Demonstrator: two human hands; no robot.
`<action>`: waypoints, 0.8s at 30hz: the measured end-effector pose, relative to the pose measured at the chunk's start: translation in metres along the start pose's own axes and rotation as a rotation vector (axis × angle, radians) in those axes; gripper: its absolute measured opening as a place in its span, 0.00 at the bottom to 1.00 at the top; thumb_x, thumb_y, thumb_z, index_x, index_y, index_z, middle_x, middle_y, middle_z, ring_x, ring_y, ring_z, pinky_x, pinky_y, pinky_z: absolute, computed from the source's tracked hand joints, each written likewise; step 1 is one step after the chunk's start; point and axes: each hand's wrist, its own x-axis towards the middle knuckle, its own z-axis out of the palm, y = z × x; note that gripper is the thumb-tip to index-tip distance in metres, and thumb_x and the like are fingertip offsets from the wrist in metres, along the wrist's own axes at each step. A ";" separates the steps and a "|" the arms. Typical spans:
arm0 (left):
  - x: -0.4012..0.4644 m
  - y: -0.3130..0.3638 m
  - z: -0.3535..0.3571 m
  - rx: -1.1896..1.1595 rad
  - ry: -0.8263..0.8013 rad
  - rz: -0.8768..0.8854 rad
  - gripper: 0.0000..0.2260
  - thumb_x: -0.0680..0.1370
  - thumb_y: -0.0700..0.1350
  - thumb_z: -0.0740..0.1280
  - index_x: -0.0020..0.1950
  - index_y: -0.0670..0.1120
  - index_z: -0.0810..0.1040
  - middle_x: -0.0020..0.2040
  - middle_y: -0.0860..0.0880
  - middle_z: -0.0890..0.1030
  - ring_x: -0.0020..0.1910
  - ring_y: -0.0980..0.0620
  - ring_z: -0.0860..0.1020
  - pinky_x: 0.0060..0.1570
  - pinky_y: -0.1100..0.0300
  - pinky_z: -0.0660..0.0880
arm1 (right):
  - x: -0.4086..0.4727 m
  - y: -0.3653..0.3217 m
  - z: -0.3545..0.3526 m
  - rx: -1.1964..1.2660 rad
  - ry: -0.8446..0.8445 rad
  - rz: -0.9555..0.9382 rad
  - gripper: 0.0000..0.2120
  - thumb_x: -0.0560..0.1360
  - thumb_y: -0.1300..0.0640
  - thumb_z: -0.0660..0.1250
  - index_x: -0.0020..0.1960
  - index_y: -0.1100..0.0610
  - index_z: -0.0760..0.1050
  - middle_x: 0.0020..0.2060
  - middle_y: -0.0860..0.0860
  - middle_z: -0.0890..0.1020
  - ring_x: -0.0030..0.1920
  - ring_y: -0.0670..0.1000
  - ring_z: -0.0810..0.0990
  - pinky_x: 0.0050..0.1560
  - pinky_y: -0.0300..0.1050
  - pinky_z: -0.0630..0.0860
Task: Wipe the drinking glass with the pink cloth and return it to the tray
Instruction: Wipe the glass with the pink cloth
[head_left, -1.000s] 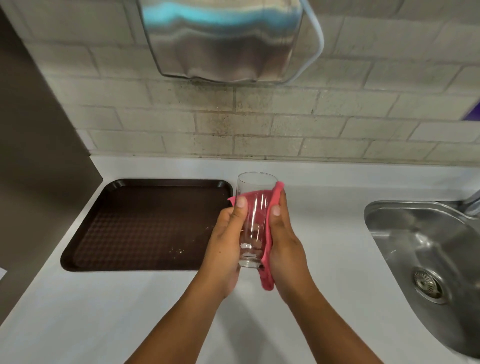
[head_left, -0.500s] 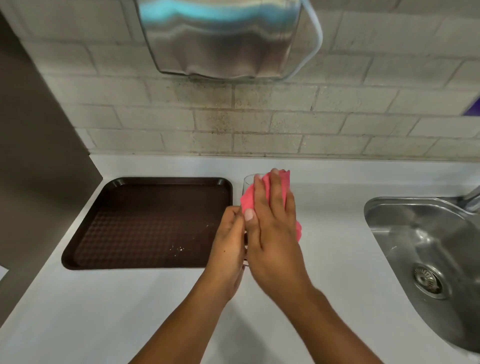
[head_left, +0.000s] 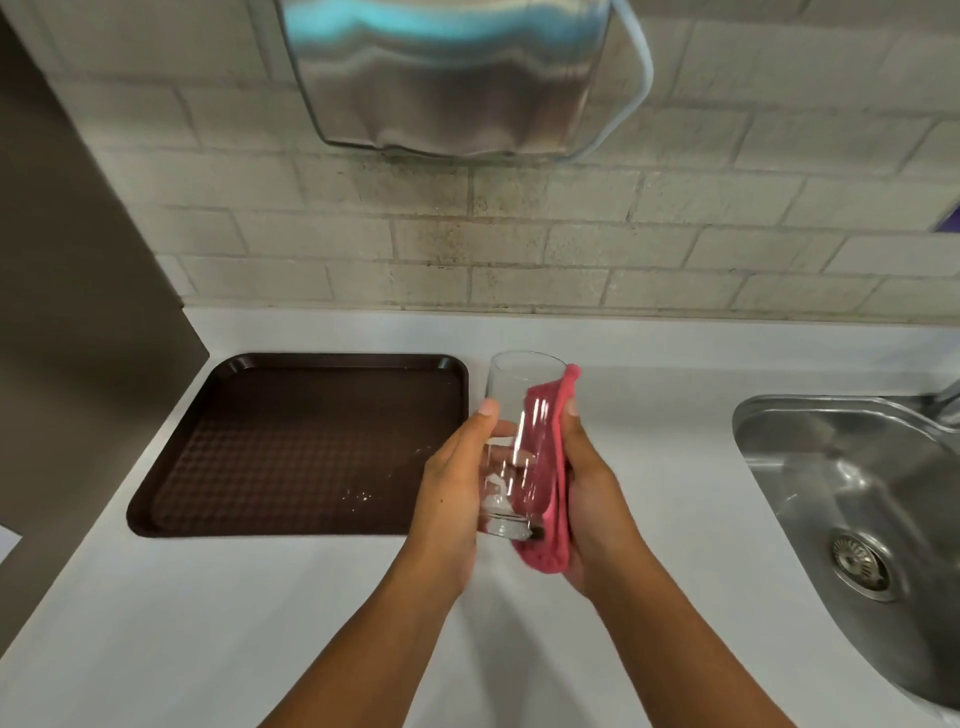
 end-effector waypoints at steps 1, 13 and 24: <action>0.001 -0.001 0.001 0.007 0.011 -0.003 0.26 0.75 0.65 0.69 0.58 0.45 0.88 0.53 0.40 0.91 0.54 0.41 0.90 0.61 0.44 0.83 | -0.002 0.006 0.000 0.029 -0.021 0.034 0.32 0.81 0.32 0.56 0.68 0.54 0.81 0.59 0.58 0.88 0.61 0.61 0.86 0.71 0.66 0.74; 0.006 0.004 -0.003 0.436 0.032 0.265 0.15 0.86 0.60 0.57 0.56 0.61 0.83 0.45 0.56 0.90 0.45 0.62 0.88 0.46 0.65 0.84 | -0.005 0.007 -0.015 -0.070 -0.083 -0.071 0.31 0.78 0.32 0.61 0.74 0.48 0.74 0.63 0.58 0.86 0.61 0.63 0.86 0.62 0.71 0.79; 0.000 0.000 0.032 0.399 0.048 0.236 0.41 0.69 0.74 0.65 0.78 0.57 0.68 0.67 0.55 0.80 0.56 0.60 0.83 0.55 0.61 0.82 | -0.009 0.009 0.004 -0.144 0.282 -0.193 0.22 0.83 0.34 0.52 0.41 0.27 0.83 0.36 0.49 0.89 0.27 0.44 0.84 0.25 0.40 0.77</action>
